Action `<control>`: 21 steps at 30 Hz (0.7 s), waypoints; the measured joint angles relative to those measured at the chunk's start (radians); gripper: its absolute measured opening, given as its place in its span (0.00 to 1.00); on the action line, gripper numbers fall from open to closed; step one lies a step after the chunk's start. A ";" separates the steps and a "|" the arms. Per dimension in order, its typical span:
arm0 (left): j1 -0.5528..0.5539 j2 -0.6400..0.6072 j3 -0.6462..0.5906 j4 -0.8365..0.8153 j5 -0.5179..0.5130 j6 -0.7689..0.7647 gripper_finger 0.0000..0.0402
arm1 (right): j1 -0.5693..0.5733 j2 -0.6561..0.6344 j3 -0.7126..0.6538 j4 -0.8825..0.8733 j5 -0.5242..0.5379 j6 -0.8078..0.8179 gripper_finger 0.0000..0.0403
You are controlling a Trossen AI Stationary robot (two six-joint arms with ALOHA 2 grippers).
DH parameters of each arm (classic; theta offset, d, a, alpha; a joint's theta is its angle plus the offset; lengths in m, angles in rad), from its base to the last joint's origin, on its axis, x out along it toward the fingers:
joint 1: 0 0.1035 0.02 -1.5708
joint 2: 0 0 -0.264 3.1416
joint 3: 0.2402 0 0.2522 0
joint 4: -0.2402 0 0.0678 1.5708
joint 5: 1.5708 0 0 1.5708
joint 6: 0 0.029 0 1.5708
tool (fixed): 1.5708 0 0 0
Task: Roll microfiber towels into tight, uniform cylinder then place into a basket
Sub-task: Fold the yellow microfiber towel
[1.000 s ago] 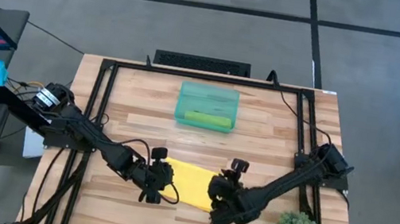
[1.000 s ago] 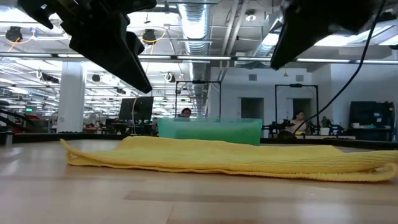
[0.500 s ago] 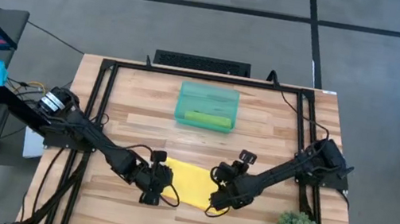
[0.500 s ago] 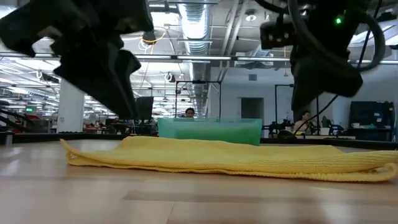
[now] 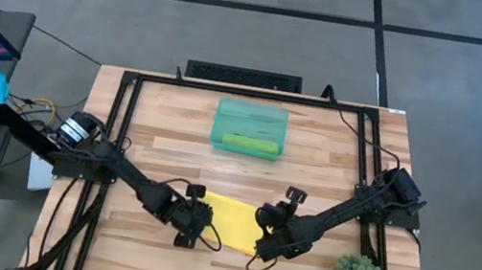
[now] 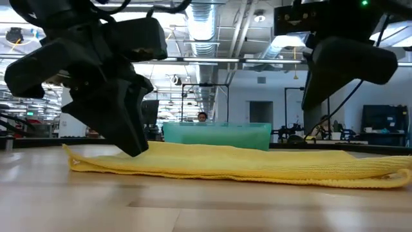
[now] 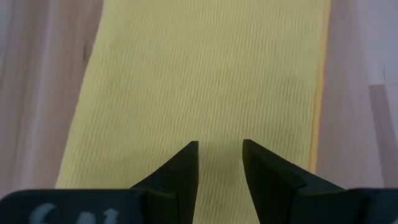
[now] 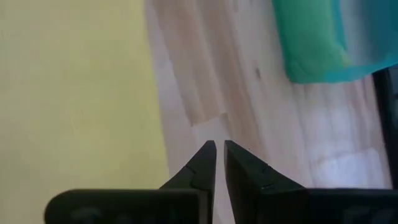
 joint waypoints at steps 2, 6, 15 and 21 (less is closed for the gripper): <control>0.011 0.000 0.000 -0.013 0.018 -0.001 0.29 | -0.004 0.000 0.000 0.013 -0.002 -0.008 0.13; 0.035 0.000 0.000 -0.052 0.031 -0.013 0.29 | -0.014 0.000 0.000 0.022 -0.002 -0.021 0.13; 0.113 0.000 0.000 -0.100 0.031 -0.013 0.29 | -0.027 0.000 0.000 0.051 -0.002 -0.025 0.13; 0.178 0.000 0.000 -0.111 -0.085 0.018 0.29 | -0.027 0.001 0.000 0.079 -0.002 -0.024 0.13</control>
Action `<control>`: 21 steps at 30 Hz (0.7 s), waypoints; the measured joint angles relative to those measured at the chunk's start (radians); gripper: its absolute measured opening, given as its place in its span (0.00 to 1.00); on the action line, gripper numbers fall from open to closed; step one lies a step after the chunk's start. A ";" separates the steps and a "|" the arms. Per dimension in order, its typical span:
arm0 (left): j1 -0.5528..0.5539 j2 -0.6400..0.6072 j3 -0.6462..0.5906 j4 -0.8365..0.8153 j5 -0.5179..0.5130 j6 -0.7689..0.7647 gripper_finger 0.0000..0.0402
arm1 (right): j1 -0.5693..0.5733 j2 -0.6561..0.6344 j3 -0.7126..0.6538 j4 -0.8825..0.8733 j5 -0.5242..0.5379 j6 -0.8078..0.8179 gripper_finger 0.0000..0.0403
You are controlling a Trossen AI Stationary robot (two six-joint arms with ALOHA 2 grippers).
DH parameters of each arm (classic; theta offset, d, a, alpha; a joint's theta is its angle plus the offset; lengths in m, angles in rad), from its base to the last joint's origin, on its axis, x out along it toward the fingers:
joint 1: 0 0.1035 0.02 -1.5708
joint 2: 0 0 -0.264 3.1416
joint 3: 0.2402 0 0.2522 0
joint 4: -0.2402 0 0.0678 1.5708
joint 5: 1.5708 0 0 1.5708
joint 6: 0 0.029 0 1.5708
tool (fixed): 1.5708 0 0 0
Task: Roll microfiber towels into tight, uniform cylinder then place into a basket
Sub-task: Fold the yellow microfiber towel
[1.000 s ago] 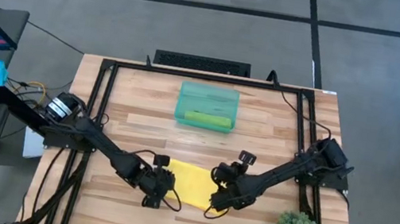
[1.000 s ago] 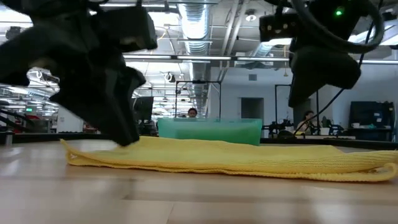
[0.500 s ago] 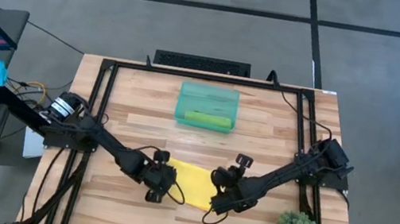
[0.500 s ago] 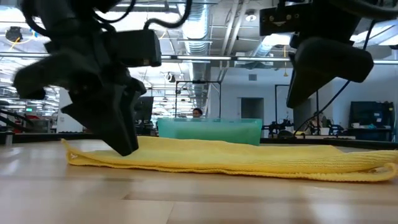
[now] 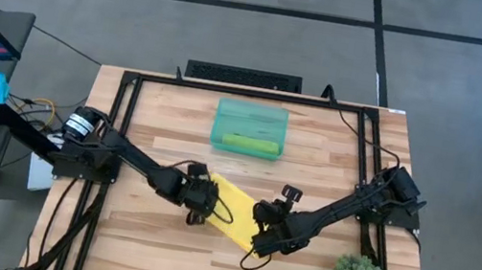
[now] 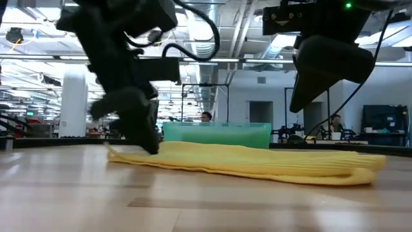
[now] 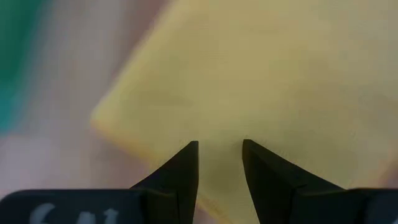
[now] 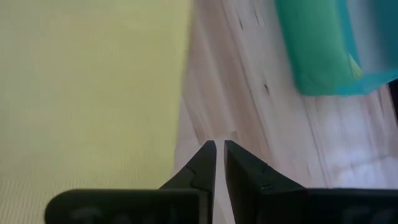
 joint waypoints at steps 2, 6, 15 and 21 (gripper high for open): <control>0.029 0.000 0.000 -0.011 -0.071 0.001 0.29 | 0.000 0.000 0.000 0.011 0.000 0.000 0.13; 0.075 0.000 0.000 -0.035 -0.168 -0.011 0.29 | 0.000 0.000 0.000 0.020 0.000 0.001 0.13; -0.001 0.000 0.000 0.101 -0.165 0.024 0.29 | 0.021 0.000 0.000 0.009 -0.005 0.021 0.13; -0.078 0.000 0.000 0.338 -0.068 0.089 0.29 | 0.048 -0.007 0.000 -0.039 -0.024 0.087 0.13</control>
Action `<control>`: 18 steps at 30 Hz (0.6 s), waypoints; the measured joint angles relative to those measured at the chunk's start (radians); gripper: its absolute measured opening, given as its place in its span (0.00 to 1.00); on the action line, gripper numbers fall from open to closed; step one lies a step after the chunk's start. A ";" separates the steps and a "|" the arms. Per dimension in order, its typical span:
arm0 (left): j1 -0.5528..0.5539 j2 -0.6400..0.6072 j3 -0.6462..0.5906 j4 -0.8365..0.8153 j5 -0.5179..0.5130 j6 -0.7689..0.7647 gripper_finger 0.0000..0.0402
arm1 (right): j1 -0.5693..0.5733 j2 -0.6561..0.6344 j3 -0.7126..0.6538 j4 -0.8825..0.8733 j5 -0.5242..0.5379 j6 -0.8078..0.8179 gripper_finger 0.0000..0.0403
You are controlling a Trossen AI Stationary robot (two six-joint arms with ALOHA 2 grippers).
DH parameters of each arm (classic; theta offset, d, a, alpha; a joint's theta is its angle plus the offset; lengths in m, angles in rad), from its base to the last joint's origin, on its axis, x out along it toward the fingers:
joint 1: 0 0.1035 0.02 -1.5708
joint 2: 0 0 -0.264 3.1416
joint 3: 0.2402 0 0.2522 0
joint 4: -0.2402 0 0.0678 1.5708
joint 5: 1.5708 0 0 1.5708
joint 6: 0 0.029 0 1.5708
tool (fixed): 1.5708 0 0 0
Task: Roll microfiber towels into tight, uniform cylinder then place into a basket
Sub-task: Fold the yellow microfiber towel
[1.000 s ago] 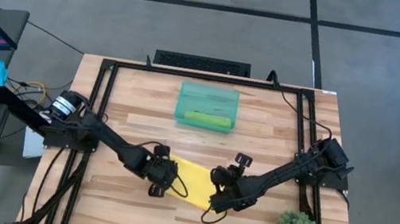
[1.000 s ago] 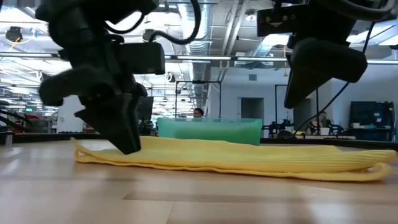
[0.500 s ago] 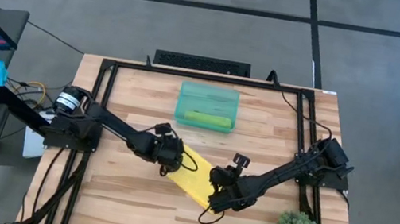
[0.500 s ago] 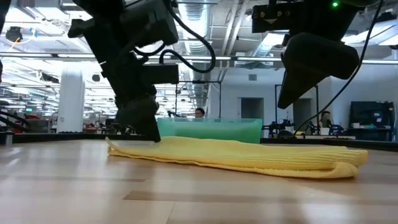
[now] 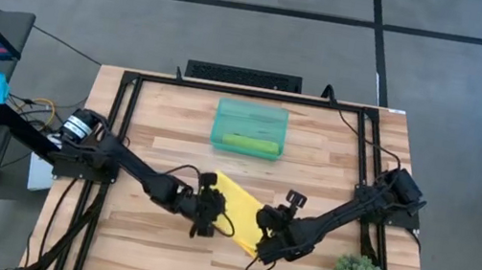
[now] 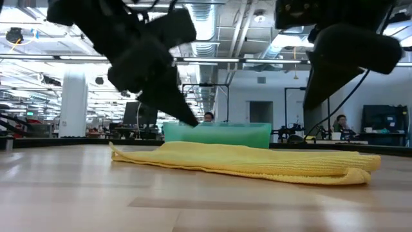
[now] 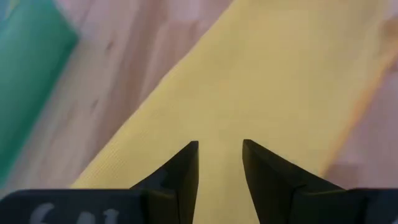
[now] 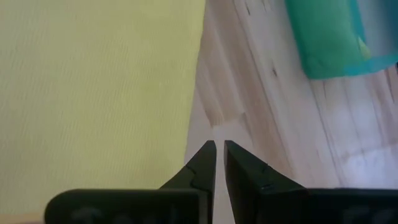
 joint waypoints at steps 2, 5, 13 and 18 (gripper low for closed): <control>-0.010 0.000 0.000 0.038 0.030 0.019 0.29 | 0.008 -0.002 0.000 0.000 -0.002 0.000 0.13; -0.014 0.016 0.000 0.079 0.047 0.025 0.29 | 0.014 -0.009 0.000 0.003 -0.003 0.000 0.13; -0.020 0.155 0.025 0.267 0.069 0.025 0.29 | -0.016 -0.007 0.000 0.000 -0.007 -0.058 0.13; -0.021 0.180 0.043 0.252 0.093 -0.006 0.29 | -0.044 -0.007 0.000 0.000 -0.007 -0.087 0.13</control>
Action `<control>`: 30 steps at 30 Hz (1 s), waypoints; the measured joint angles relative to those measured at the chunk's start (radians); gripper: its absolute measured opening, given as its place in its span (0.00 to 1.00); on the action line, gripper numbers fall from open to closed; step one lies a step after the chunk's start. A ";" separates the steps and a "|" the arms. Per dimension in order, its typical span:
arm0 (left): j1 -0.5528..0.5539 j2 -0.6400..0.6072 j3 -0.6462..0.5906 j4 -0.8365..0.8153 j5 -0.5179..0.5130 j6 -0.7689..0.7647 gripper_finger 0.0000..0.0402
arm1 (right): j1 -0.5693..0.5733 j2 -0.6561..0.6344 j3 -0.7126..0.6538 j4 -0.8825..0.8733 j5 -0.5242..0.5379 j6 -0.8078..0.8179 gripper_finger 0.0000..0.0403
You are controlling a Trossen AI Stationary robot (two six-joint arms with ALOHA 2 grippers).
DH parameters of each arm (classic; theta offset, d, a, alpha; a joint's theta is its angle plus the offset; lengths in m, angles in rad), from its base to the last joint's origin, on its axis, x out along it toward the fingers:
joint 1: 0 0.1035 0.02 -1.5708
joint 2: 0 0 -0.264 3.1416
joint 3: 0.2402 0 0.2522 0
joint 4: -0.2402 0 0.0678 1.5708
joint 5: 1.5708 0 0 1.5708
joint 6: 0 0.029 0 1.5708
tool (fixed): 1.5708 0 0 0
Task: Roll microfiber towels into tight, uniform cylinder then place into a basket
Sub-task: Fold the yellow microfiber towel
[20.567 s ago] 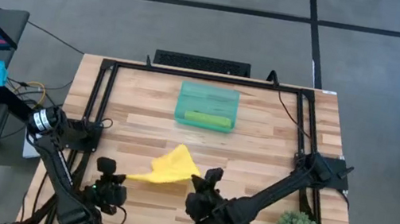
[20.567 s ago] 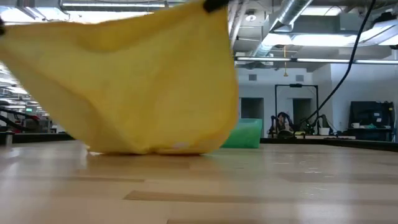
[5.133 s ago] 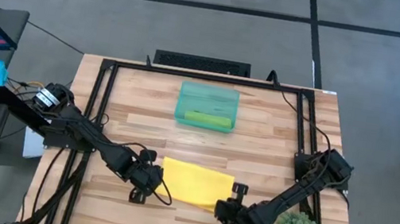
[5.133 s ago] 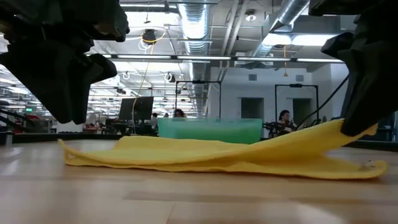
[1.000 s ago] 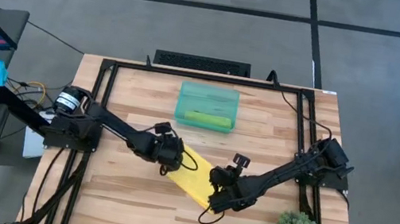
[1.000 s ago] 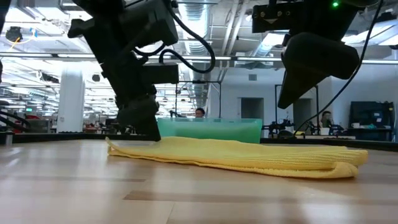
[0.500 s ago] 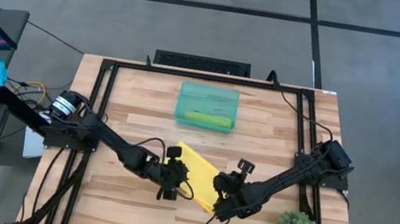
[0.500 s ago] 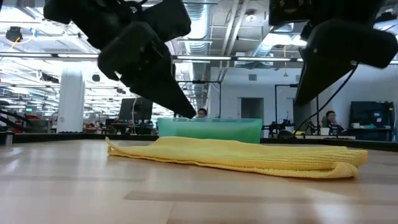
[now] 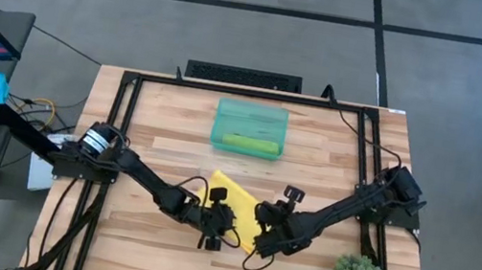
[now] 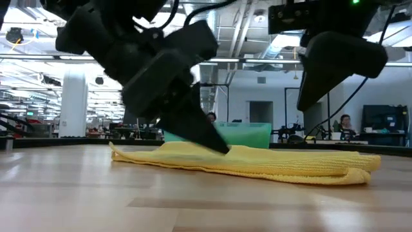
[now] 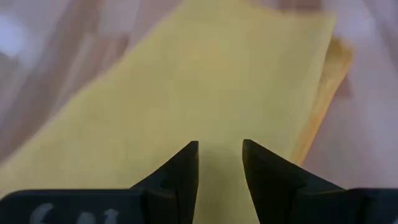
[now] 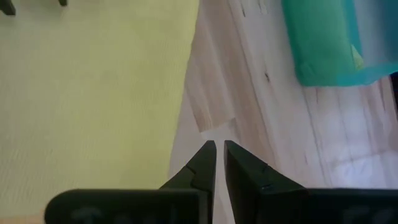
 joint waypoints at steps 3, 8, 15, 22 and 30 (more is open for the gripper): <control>0.000 0.000 -0.001 -0.065 0.012 -0.025 0.29 | -0.014 0.000 0.000 -0.006 -0.001 -0.002 0.13; -0.003 -0.005 0.005 -0.178 0.047 -0.019 0.29 | -0.030 0.000 0.000 -0.002 -0.008 -0.027 0.13; -0.005 -0.022 0.011 -0.382 0.072 -0.005 0.29 | -0.056 0.000 0.000 0.015 -0.016 -0.051 0.13; -0.037 -0.078 0.002 -0.549 0.030 0.063 0.29 | -0.077 0.000 0.000 0.046 -0.029 -0.048 0.13; -0.124 -0.196 -0.008 -0.829 -0.093 -0.020 0.29 | -0.048 0.000 0.000 0.046 -0.046 -0.021 0.13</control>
